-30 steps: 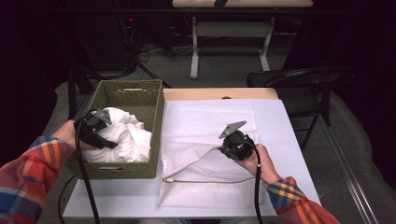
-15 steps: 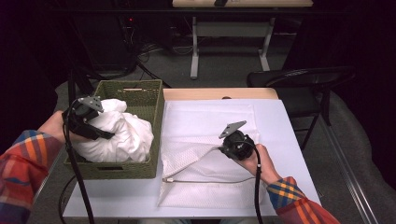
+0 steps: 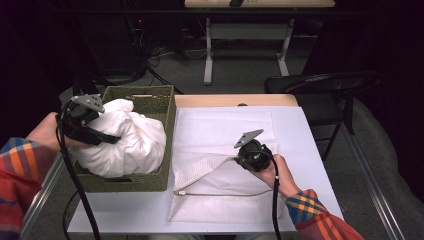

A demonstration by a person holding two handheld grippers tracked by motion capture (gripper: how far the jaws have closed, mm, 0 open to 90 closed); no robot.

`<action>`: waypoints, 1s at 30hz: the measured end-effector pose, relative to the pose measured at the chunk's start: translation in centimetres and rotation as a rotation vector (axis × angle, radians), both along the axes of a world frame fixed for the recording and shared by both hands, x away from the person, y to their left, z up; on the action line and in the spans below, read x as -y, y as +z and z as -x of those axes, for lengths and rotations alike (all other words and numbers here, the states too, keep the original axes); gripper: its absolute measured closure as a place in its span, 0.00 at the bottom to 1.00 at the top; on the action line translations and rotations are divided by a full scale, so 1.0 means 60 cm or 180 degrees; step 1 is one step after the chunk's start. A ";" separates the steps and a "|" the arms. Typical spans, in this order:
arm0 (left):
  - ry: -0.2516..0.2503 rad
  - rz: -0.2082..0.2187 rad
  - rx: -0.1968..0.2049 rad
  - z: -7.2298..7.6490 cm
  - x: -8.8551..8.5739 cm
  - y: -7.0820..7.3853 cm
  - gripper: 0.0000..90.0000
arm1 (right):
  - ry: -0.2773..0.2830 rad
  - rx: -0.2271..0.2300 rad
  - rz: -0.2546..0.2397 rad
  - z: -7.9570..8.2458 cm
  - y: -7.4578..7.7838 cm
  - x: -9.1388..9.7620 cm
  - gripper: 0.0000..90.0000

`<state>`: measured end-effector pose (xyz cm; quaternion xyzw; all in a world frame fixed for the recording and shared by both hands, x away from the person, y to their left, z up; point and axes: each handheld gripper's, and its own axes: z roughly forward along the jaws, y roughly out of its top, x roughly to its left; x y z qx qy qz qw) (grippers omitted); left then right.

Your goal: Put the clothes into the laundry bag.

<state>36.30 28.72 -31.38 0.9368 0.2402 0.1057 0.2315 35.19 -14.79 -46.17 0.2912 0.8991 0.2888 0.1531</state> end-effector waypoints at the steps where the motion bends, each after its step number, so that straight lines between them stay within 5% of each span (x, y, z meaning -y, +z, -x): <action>1: -0.0012 0.0007 0.0024 0.004 0.002 0.005 0.64 | -0.0006 -0.0006 0.0001 0.000 0.000 0.000 0.99; 16: -0.0130 0.0117 0.0116 0.044 0.027 0.050 0.63 | -0.0021 0.0005 -0.0002 0.000 0.002 0.000 0.99; 30: -0.0181 0.0233 0.0041 0.071 0.060 0.063 0.63 | -0.0038 -0.0008 -0.0020 -0.001 0.002 0.000 0.99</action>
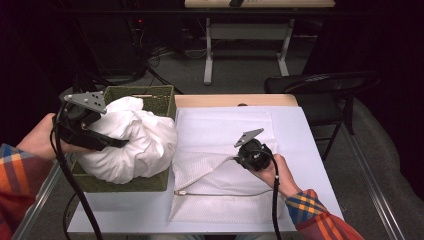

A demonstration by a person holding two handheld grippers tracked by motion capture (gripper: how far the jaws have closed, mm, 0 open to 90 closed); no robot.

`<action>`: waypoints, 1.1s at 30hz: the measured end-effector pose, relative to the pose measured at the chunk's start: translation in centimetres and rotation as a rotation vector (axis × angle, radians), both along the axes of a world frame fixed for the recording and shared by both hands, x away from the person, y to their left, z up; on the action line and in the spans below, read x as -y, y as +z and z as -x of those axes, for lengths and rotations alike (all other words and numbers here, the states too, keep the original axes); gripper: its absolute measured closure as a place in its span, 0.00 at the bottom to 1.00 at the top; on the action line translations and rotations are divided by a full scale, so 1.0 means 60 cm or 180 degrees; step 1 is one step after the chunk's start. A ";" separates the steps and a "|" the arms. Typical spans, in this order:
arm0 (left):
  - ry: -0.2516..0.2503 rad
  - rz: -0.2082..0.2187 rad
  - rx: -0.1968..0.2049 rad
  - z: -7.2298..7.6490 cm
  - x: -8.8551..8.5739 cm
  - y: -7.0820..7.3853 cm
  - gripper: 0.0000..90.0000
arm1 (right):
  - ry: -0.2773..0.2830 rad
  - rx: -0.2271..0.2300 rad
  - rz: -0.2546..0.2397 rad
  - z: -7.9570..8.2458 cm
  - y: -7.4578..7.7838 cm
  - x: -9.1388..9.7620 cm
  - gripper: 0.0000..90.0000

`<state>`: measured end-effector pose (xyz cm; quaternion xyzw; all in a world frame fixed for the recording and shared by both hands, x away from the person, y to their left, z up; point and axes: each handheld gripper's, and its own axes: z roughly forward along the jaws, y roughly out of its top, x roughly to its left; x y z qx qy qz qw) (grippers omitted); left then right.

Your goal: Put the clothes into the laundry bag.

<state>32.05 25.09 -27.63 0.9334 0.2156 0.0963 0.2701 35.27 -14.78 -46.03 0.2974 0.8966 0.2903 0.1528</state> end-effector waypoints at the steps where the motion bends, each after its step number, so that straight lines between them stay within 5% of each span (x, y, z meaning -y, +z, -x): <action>1: -0.0008 -0.0002 0.0023 0.002 0.002 0.001 0.64 | 0.0000 0.0002 -0.0002 0.000 0.000 0.000 0.99; 23: -0.0288 -0.0001 0.0093 0.033 0.057 0.041 0.63 | -0.0023 0.0001 -0.0022 0.000 0.002 0.001 0.99; 33: -0.0428 0.0112 -0.0066 0.043 0.083 0.031 0.63 | -0.0061 -0.0031 -0.0062 0.001 0.007 0.001 0.99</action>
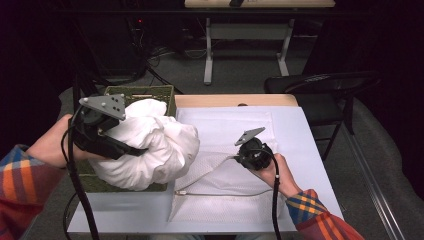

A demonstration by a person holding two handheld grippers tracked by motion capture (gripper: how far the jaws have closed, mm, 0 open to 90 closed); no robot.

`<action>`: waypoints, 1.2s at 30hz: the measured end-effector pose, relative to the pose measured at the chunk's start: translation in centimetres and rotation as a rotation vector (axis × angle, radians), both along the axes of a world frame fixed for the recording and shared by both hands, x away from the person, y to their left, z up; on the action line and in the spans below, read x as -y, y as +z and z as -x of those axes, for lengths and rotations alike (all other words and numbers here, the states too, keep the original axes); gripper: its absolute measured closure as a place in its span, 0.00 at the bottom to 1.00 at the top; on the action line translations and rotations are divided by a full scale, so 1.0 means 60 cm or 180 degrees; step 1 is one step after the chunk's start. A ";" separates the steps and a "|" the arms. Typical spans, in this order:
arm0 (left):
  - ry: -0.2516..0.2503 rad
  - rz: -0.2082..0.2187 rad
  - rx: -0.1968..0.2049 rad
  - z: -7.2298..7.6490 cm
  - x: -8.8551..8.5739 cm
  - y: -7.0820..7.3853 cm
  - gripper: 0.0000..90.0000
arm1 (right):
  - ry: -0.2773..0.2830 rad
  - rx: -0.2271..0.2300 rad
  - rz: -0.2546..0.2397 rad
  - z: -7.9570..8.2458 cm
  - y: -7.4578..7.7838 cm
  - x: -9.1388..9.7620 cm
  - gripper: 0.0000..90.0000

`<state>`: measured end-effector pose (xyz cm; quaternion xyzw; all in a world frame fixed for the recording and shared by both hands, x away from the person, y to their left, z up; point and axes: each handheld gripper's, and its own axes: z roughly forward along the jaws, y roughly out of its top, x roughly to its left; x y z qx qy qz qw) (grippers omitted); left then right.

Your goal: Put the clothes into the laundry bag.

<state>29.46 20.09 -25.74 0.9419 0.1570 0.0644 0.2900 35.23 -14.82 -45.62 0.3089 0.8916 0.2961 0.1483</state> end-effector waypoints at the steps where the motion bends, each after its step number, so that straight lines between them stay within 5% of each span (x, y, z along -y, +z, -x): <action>1: -0.0013 0.0011 -0.0019 0.000 0.002 -0.002 0.63 | -0.0010 -0.0004 -0.0011 0.001 0.001 -0.001 0.99; 11: -0.0117 0.0127 -0.0343 0.000 0.039 -0.060 0.63 | -0.0091 -0.0043 -0.0048 -0.003 0.005 -0.001 0.99; 18: -0.0005 0.0241 -0.0520 -0.001 0.060 -0.108 0.63 | -0.0186 -0.0067 -0.0038 -0.005 0.005 -0.001 0.99; 36: 0.0253 0.0581 -0.0754 0.015 0.094 -0.163 0.63 | -0.0323 -0.0156 -0.0026 -0.010 0.006 -0.008 0.99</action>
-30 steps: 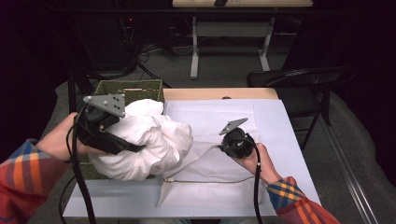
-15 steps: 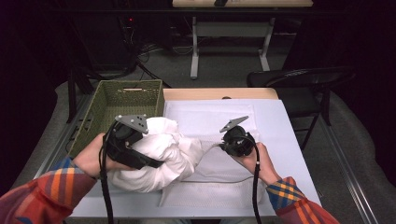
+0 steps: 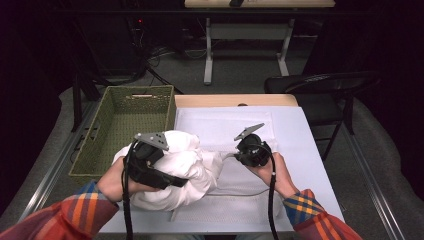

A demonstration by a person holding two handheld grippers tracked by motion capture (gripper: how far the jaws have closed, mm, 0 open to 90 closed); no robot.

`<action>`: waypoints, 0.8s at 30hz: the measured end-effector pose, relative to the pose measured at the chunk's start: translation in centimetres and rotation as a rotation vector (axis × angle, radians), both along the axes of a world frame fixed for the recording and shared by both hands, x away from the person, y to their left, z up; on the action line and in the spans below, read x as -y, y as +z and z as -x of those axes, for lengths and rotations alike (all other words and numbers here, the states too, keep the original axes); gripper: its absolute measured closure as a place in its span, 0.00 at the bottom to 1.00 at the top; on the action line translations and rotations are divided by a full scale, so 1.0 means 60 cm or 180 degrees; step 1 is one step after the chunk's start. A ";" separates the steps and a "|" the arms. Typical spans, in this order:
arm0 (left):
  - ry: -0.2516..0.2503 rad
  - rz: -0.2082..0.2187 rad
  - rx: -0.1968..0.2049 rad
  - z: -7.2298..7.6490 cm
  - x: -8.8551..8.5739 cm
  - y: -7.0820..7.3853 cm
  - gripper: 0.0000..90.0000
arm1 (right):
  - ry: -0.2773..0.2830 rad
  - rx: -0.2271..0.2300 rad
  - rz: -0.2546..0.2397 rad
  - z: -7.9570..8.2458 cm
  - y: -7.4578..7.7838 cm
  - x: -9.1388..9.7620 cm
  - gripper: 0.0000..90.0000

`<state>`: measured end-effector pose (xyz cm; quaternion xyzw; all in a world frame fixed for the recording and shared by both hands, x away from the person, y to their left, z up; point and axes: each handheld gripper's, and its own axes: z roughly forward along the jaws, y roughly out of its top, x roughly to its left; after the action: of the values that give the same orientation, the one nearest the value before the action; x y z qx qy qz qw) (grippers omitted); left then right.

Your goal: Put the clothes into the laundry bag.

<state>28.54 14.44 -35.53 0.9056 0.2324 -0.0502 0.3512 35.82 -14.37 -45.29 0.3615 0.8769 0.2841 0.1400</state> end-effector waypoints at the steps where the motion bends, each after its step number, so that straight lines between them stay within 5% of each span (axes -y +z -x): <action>1: 0.0008 0.0012 -0.0043 0.000 0.003 -0.005 0.63 | 0.0005 0.0000 0.0003 -0.001 -0.001 -0.001 0.99; 24: 0.0015 -0.0083 -0.0110 0.004 0.086 -0.048 0.62 | -0.0029 -0.0024 -0.0023 -0.001 0.002 0.000 0.99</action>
<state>28.29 9.28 -38.42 0.9086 0.2412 -0.0621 0.3353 35.89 -14.39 -45.19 0.3671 0.8748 0.2852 0.1366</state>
